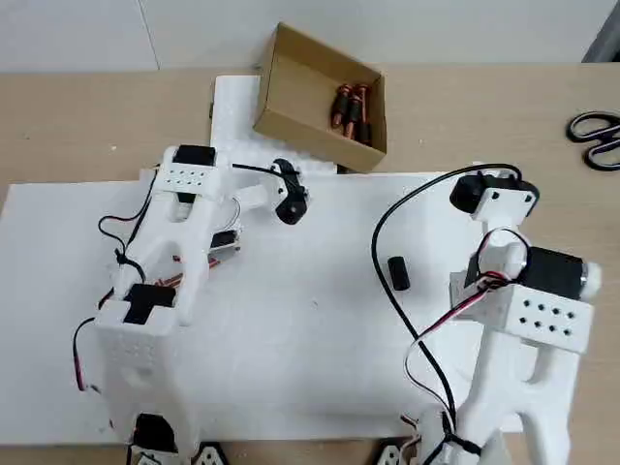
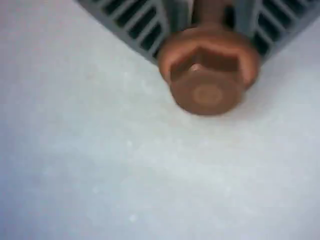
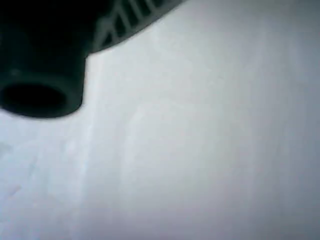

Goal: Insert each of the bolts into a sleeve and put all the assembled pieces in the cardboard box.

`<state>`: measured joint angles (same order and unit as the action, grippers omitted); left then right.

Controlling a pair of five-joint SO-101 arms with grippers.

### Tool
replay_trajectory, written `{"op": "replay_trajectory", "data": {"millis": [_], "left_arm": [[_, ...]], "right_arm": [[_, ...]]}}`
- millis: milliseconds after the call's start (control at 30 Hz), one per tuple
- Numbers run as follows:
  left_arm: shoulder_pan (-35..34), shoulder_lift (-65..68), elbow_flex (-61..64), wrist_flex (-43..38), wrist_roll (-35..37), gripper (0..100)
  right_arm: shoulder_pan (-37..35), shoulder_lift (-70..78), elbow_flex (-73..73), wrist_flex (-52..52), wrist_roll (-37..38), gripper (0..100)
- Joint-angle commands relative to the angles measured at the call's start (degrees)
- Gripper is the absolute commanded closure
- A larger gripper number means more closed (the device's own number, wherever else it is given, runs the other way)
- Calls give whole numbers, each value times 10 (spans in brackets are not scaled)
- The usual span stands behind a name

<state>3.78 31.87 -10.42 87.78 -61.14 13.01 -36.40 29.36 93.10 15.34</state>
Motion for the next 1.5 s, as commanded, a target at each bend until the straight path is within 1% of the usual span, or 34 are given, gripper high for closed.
{"op": "replay_trajectory", "data": {"millis": [0,233,400,533,667,867,1000,1133,1233,1333,1467], "left_arm": [[10,13,-3,-9,-2,990],[11,12,-18,-3,0,994],[11,-19,-111,73,15,994],[11,-66,-172,107,30,994],[11,-117,-204,113,91,994],[11,-183,-203,126,176,994],[10,-232,-203,126,244,994],[11,-277,-203,126,326,994],[10,-301,-203,126,371,994],[11,-322,-203,126,391,994],[11,-367,-203,126,391,994]], "right_arm": [[2,-15,-7,-5,-4,995],[2,-15,-22,-4,-4,995],[2,-15,-28,-3,-4,995],[2,-15,-29,-3,-4,995],[-1,-15,-37,20,-4,995],[-22,-17,-53,50,-5,995],[-33,-70,-53,50,-5,995],[-70,-138,-47,46,-4,995],[-80,-179,-15,35,-4,995],[-79,-216,11,21,-4,996],[-80,-260,16,19,-7,996]]}}
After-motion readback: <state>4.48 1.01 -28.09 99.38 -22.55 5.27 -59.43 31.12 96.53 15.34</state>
